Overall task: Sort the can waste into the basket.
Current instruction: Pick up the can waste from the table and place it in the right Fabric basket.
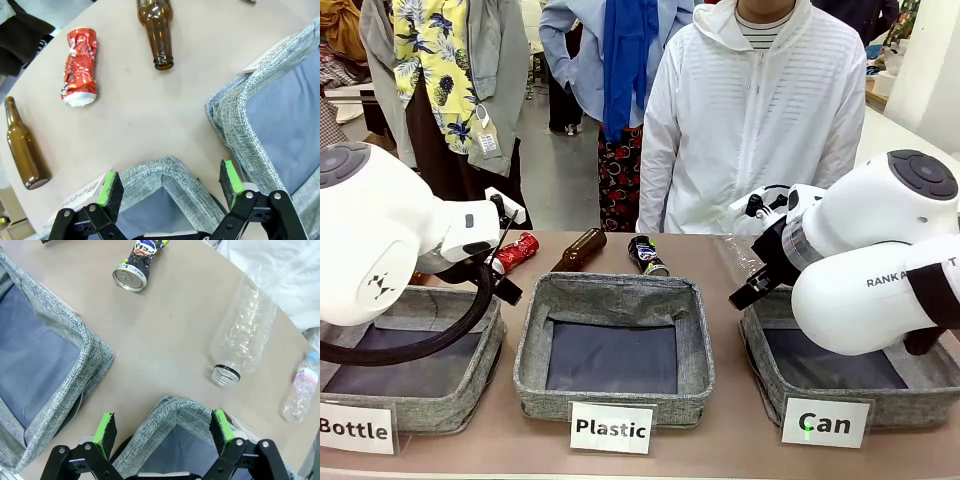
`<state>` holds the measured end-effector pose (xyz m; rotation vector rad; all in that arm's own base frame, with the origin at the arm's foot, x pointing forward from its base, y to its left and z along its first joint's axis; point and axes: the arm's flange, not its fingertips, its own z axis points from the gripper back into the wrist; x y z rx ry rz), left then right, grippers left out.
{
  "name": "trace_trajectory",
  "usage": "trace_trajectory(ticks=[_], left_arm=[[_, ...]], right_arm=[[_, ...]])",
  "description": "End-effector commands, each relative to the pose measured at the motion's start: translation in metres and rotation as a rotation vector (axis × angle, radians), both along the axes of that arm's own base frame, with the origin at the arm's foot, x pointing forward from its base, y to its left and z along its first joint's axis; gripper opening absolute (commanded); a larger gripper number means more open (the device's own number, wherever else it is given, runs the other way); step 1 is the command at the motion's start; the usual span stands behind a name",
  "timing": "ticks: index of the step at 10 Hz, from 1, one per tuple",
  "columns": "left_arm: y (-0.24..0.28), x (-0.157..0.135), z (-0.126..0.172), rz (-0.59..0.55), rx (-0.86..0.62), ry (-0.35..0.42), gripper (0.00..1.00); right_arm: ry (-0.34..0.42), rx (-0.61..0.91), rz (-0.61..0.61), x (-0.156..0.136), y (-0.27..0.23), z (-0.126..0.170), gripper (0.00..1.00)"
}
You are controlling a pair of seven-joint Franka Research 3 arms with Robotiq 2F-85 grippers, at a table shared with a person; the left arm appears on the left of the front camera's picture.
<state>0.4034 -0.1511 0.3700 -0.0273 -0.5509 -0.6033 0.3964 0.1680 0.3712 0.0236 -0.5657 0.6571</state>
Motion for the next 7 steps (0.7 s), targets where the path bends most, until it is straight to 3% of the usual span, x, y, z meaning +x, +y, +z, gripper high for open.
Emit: trace_trajectory(ticks=[1, 2, 3, 5, 6, 7], left_arm=[[0.0, 0.0, 0.0, 0.0, 0.0, 0.0, 1.0], [0.0, 0.0, 0.0, 0.0, 0.0, 0.0, 1.0], [0.0, 0.0, 0.0, 0.0, 0.0, 0.0, 1.0], [-0.007, -0.04, 0.059, -0.148, -0.137, 0.021, 1.0], [-0.025, -0.067, 0.095, -0.203, -0.212, 0.119, 1.0], [-0.012, -0.082, 0.122, -0.196, -0.285, 0.192, 1.0]], right_arm=[[0.0, 0.0, 0.0, 0.0, 0.0, 0.0, 1.0], [0.0, 0.0, 0.0, 0.0, 0.0, 0.0, 1.0], [0.012, 0.012, 0.075, -0.005, 0.001, 0.015, 1.0], [-0.011, 0.021, 0.126, -0.028, -0.002, 0.062, 1.0], [-0.02, 0.074, 0.127, -0.041, -0.007, 0.086, 1.0], [0.034, 0.206, 0.112, -0.053, -0.015, 0.109, 1.0]])
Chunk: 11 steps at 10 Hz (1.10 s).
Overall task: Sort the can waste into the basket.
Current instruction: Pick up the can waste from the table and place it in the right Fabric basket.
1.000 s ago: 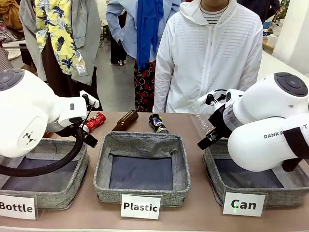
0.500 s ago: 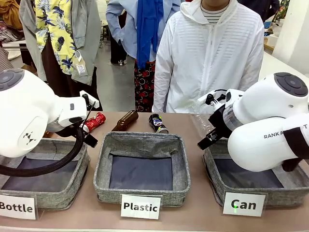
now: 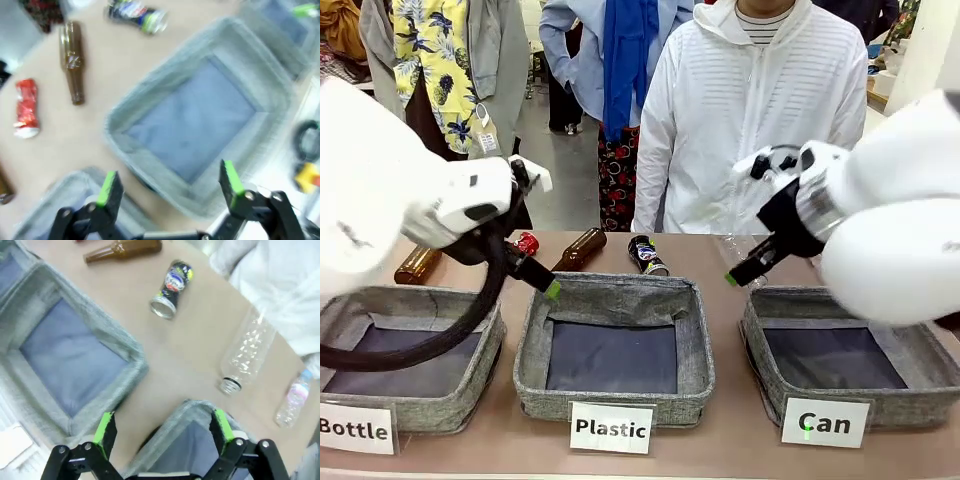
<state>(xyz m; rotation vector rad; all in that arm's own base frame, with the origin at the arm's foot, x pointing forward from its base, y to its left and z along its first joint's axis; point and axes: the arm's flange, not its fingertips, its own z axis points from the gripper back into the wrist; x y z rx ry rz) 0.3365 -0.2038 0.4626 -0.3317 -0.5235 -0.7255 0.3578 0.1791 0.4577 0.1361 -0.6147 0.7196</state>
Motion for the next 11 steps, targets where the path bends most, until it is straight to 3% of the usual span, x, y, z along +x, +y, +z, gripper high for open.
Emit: trace_trajectory(ticks=[1, 2, 3, 5, 7, 10, 11], left_arm=[[0.06, -0.029, 0.046, -0.068, -0.124, 0.189, 1.0], [0.095, -0.029, 0.057, -0.162, -0.229, 0.259, 1.0], [0.146, -0.017, 0.064, -0.184, -0.349, 0.32, 1.0], [0.234, 0.008, 0.048, -0.066, -0.567, 0.385, 1.0], [0.301, 0.016, 0.001, 0.076, -0.849, 0.449, 1.0], [0.294, -0.014, -0.036, 0.196, -1.065, 0.411, 1.0], [0.283, -0.027, -0.038, 0.344, -1.096, 0.363, 1.0]], right_arm=[[0.179, 0.236, 0.062, -0.027, -0.044, 0.04, 1.0], [0.335, 0.382, 0.081, -0.033, -0.071, 0.057, 1.0], [0.398, 0.551, 0.041, -0.032, -0.112, 0.069, 1.0], [0.372, 0.848, -0.032, -0.038, -0.192, 0.068, 1.0], [0.303, 1.019, -0.166, -0.043, -0.257, 0.044, 1.0], [0.287, 1.197, -0.276, -0.029, -0.321, 0.007, 1.0], [0.266, 1.207, -0.346, -0.025, -0.328, -0.003, 1.0]])
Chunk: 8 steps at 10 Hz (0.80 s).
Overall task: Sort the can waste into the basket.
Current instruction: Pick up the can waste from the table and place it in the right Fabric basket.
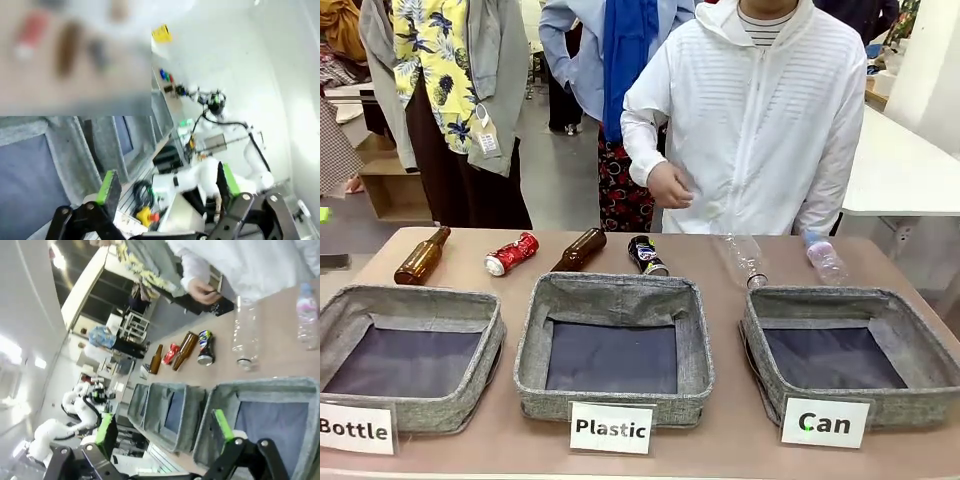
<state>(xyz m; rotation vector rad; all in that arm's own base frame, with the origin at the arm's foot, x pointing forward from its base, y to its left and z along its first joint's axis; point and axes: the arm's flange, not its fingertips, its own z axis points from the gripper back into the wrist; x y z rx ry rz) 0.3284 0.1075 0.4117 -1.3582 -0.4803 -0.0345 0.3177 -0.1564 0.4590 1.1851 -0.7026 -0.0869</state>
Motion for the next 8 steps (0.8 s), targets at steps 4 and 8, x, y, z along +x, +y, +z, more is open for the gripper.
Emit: trace_trajectory(ticks=[4, 8], left_arm=[[0.0, 0.0, 0.0, 0.0, 0.0, 0.0, 1.0], [-0.014, -0.002, 0.019, -0.009, 0.11, -0.003, 1.0]], right_arm=[[0.0, 0.0, 0.0, 0.0, 0.0, 0.0, 1.0], [0.0, 0.0, 0.0, 0.0, 0.0, 0.0, 1.0]])
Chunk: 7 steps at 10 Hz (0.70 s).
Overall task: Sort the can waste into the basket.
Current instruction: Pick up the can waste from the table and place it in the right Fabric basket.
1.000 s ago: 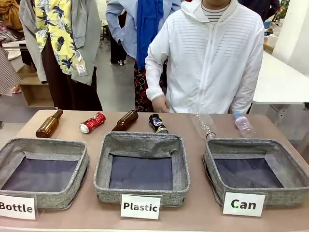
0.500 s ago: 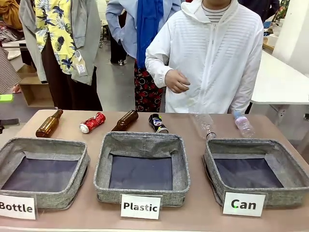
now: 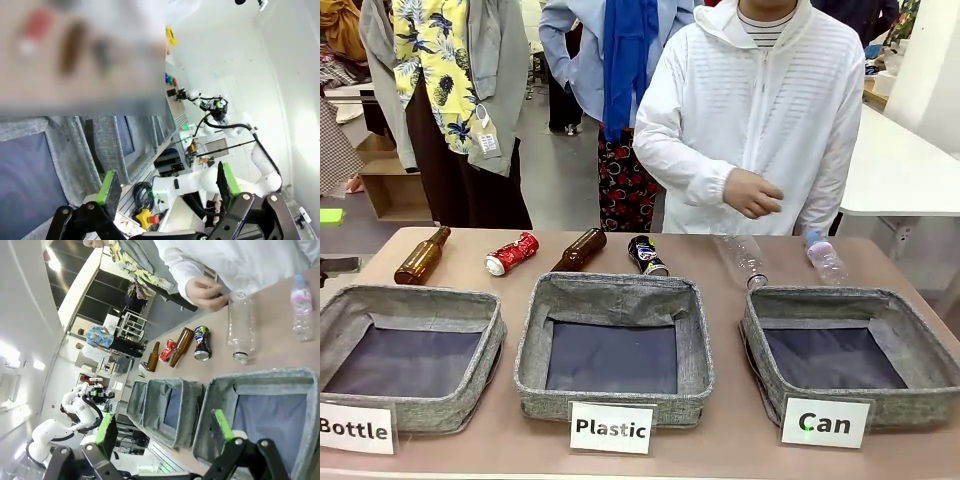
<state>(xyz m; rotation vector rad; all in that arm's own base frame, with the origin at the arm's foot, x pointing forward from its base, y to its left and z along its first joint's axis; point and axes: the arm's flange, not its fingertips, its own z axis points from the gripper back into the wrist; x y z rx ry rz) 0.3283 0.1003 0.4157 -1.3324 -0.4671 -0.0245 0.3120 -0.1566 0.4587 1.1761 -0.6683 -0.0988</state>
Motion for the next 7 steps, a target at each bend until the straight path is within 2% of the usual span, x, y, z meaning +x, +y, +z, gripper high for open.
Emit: trace_trajectory(ticks=[1, 2, 3, 4, 5, 6, 7], left_arm=[[-0.021, 0.007, 0.032, -0.054, 0.189, -0.044, 1.0], [-0.042, 0.031, 0.053, -0.045, 0.293, -0.022, 1.0], [-0.077, 0.059, 0.075, -0.057, 0.421, -0.034, 1.0], [-0.118, 0.084, 0.087, -0.045, 0.529, -0.018, 1.0], [-0.141, 0.102, 0.09, -0.067, 0.626, -0.035, 1.0], [-0.17, 0.127, 0.089, -0.099, 0.812, -0.119, 1.0], [-0.189, 0.152, 0.084, -0.076, 1.05, -0.217, 1.0]], right_arm=[[-0.034, 0.007, -0.007, 0.006, 0.0, 0.0, 1.0], [-0.034, 0.007, -0.007, 0.006, 0.0, 0.0, 1.0], [-0.034, 0.007, -0.007, 0.006, 0.0, 0.0, 1.0], [-0.034, 0.007, -0.007, 0.006, 0.0, 0.0, 1.0], [-0.034, 0.007, -0.007, 0.006, 0.0, 0.0, 1.0], [-0.034, 0.007, -0.007, 0.006, 0.0, 0.0, 1.0], [-0.034, 0.007, -0.007, 0.006, 0.0, 0.0, 1.0]])
